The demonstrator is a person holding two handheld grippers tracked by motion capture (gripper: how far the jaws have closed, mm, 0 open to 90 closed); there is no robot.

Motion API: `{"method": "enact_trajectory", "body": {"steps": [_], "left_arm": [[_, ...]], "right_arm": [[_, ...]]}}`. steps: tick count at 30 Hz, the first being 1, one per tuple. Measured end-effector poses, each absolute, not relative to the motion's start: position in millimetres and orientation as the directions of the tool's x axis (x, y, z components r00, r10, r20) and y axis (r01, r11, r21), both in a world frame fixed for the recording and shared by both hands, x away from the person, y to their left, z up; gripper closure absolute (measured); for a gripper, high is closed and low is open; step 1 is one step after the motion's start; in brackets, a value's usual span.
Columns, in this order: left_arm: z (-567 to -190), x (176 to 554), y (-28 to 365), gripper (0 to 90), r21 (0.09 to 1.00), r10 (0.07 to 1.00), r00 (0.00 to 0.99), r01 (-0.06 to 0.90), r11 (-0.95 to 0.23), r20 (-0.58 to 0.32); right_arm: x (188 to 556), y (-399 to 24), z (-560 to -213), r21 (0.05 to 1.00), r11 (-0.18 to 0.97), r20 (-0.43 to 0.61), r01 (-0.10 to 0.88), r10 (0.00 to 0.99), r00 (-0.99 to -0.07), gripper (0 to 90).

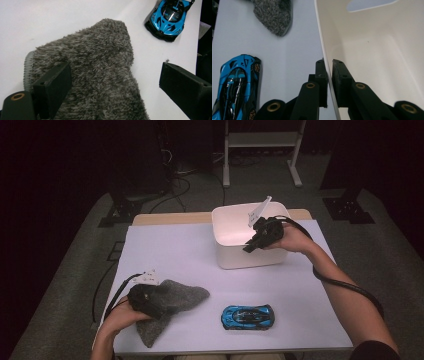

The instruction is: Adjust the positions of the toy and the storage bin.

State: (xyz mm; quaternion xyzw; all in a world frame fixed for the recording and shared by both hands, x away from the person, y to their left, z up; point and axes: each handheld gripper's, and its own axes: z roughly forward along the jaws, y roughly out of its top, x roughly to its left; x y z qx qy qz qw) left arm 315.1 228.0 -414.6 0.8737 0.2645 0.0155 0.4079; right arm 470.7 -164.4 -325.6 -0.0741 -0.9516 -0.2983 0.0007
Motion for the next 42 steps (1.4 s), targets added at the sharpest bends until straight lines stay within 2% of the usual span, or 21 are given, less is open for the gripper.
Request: {"method": "enact_trajectory", "body": {"steps": [19,42], "left_arm": [[-414.5,313.6,226.1,10.4,0.722,0.461,0.868,0.437,-0.536,-0.183],[-408.2,308.0,227.7,10.4,0.73,0.469,0.868,0.425,-0.536,-0.161]], "right_arm": [[441.9,-148.0,-325.0,0.567,0.818,0.041,0.097,0.089,-0.995,84.9],[404.9,-128.1,-318.7,0.57,0.816,0.027,0.093,0.095,-0.995,85.6]]}}
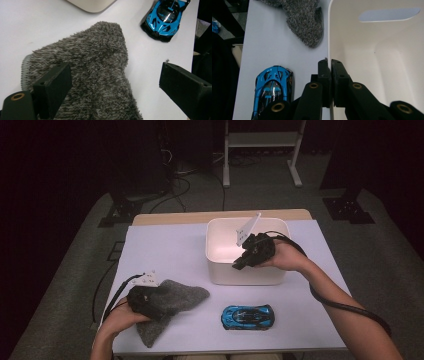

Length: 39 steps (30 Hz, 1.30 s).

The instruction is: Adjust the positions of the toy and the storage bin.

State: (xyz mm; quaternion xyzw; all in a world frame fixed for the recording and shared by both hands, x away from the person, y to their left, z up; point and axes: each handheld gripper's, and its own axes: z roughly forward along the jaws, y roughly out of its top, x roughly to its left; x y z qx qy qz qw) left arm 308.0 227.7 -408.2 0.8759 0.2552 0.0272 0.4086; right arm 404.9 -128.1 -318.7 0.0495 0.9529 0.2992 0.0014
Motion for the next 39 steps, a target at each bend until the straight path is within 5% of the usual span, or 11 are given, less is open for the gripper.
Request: {"method": "enact_trajectory", "body": {"steps": [21,39], "left_arm": [[-404.4,305.3,226.8,10.4,0.746,0.464,0.873,0.408,-0.527,-0.15],[-408.4,304.6,220.6,10.3,0.746,0.445,0.884,0.39,-0.54,-0.141]], "right_arm": [[391.9,-123.8,-318.6,0.57,0.814,0.038,0.112,0.11,-0.993,85.2],[367.6,-155.0,-293.5,0.664,0.732,0.049,0.153,0.161,-0.986,41.6]]}}
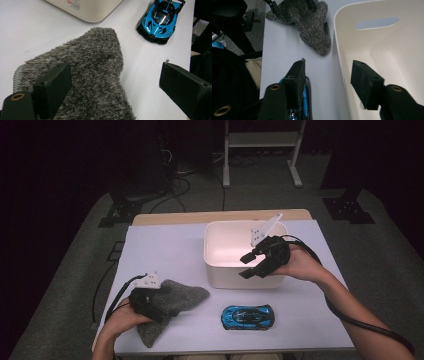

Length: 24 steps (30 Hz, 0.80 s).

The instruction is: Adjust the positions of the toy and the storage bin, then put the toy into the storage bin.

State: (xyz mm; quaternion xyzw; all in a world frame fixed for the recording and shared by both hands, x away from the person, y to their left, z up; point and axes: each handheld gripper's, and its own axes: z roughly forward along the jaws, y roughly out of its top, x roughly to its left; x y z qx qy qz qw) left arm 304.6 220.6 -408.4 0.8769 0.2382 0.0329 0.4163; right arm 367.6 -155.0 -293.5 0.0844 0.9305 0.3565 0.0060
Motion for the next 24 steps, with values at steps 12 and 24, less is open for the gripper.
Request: {"method": "enact_trajectory", "body": {"steps": [12,24], "left_arm": [[-407.4,304.0,221.0,10.1,0.747,0.448,0.883,0.389,-0.539,-0.137],[-403.7,303.7,216.8,10.1,0.759,0.432,0.892,0.37,-0.536,-0.13]], "right_arm": [[325.5,-153.6,-309.7,0.694,0.714,0.046,0.099,0.094,-0.995,26.2],[305.1,-157.4,-373.8,0.683,0.714,0.119,0.156,0.102,-0.988,20.9]]}}
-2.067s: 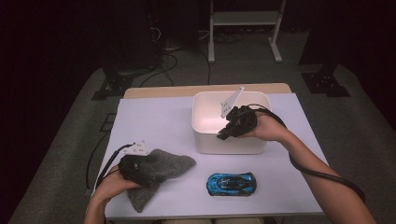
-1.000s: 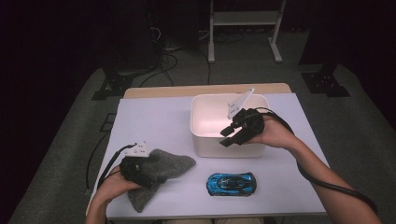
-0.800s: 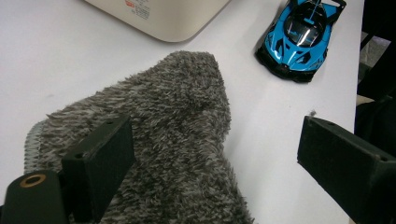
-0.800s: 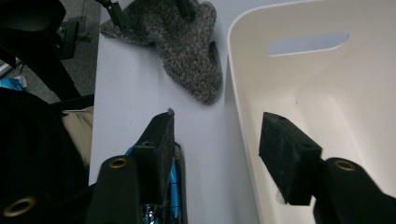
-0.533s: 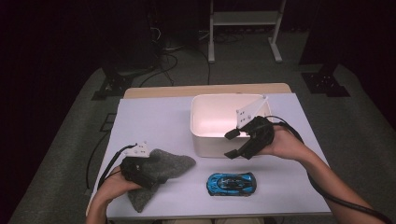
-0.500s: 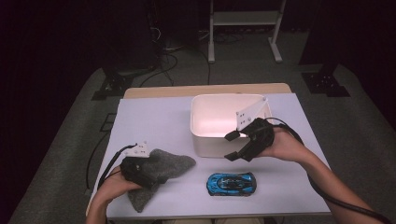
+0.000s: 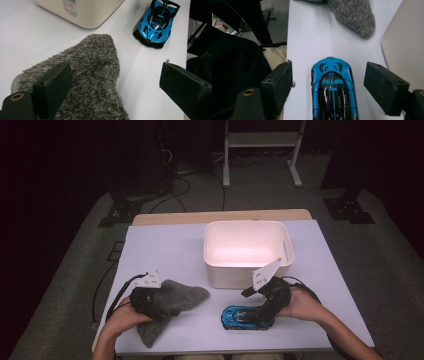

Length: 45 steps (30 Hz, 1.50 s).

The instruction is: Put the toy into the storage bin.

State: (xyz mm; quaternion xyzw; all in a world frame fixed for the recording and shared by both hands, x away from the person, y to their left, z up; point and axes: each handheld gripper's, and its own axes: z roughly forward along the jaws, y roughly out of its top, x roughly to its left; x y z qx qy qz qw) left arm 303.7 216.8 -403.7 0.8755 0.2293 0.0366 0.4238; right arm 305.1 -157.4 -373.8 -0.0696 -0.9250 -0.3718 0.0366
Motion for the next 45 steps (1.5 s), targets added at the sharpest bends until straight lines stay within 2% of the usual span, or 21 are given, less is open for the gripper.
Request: {"method": "enact_trajectory", "body": {"steps": [10,14,23,45], "left_arm": [[-405.8,305.4,218.0,9.7,0.755,0.458,0.882,0.375,-0.538,-0.112],[-406.5,305.5,217.4,6.8,0.755,0.478,0.872,0.384,-0.532,-0.107],[-409.7,306.1,215.8,6.6,0.746,0.482,0.87,0.39,-0.539,-0.107],[-409.8,305.3,215.6,6.6,0.746,0.469,0.875,0.392,-0.538,-0.122]], "right_arm": [[301.9,-161.1,-403.4,0.641,0.75,0.091,0.165,0.14,-0.986,17.8],[302.3,-161.4,-408.7,0.63,0.757,0.09,0.172,0.15,-0.985,16.6],[302.6,-155.9,-423.9,0.581,0.798,0.074,0.162,0.146,-0.986,15.6],[305.3,-143.0,-438.4,0.502,0.856,0.04,0.122,0.117,-0.992,15.0]]}}
